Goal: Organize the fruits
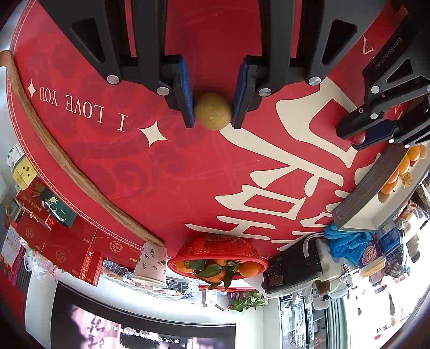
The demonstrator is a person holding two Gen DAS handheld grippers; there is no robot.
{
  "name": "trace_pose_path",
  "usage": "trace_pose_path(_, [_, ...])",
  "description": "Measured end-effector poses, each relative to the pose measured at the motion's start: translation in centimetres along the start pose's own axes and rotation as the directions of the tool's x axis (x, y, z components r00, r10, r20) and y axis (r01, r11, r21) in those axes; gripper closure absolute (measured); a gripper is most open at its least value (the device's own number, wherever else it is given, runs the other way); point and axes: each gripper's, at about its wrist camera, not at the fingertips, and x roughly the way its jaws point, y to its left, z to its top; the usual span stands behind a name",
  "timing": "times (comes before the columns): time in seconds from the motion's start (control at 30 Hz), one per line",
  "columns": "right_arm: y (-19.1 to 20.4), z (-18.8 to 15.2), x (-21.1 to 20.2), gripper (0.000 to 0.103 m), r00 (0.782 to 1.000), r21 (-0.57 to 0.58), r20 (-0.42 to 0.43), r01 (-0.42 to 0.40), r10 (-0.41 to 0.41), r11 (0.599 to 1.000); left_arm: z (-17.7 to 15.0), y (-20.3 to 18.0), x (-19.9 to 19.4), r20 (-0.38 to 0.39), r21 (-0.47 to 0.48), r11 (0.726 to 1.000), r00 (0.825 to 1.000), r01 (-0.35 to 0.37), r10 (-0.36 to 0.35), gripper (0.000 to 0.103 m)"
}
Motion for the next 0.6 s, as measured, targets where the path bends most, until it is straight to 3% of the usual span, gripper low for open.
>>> trace_pose_path(0.6, [-0.15,0.02,-0.01,0.074,1.0,0.004,0.0,-0.005,0.005,1.0,-0.01,0.04,0.0,0.0,0.0,1.0,1.0,-0.001,0.001,0.078])
